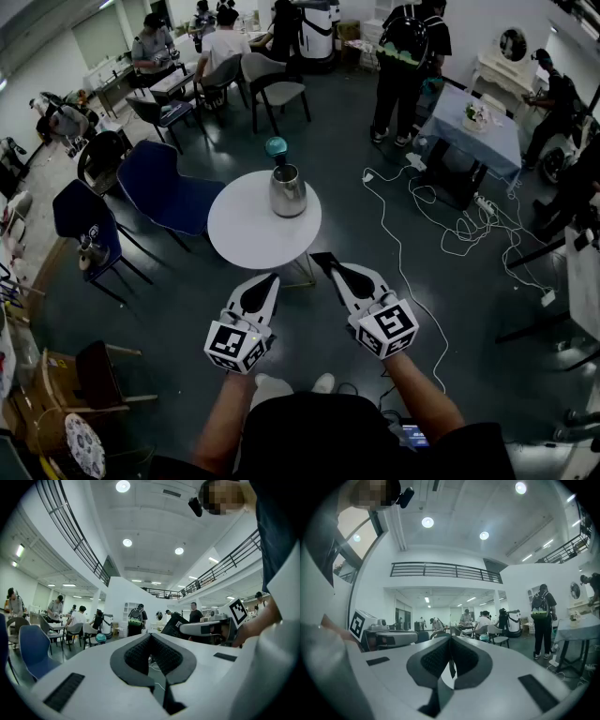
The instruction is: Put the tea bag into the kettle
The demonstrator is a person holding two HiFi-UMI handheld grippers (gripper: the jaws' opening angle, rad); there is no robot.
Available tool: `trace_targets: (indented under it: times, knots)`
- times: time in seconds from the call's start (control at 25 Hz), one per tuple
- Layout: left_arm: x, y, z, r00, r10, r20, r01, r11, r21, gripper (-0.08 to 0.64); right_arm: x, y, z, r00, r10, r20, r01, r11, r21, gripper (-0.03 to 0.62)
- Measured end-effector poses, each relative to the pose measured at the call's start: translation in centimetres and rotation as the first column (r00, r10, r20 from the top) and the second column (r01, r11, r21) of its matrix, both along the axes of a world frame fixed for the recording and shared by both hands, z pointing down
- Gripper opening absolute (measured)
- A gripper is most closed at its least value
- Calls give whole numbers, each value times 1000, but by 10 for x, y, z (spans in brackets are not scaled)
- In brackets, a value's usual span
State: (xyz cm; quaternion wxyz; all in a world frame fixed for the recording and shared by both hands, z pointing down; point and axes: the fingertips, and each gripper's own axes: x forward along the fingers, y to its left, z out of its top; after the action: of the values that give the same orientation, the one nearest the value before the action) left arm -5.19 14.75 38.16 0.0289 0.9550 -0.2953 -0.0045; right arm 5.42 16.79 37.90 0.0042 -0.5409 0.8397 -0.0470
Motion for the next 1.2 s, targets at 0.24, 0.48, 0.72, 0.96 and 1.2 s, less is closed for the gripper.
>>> trace_targets:
  times: [0.24, 0.48, 0.72, 0.96, 1.2]
  knots:
    - [1, -1, 2, 1000, 0, 3, 0, 1000, -12, 15, 3, 0, 1, 1000, 6, 1, -6, 1000, -1, 18]
    - [-1, -1, 0, 1000, -7, 0, 7, 1000, -17, 15, 0, 2, -3, 999, 12, -45, -11, 1000, 20, 18]
    - [-3, 1, 0, 1000, -21, -17, 20, 999, -26, 15, -1, 3, -4, 999, 7, -49, -6, 1000, 24, 18]
    - [3, 3, 5, 999, -38, -34, 37, 999, -36, 15, 12, 6, 1, 997, 22, -79, -20, 999, 26, 18]
    - [16, 8, 0, 1000, -20, -19, 19, 999, -37, 15, 23, 5, 1, 997, 23, -72, -22, 999, 24, 18]
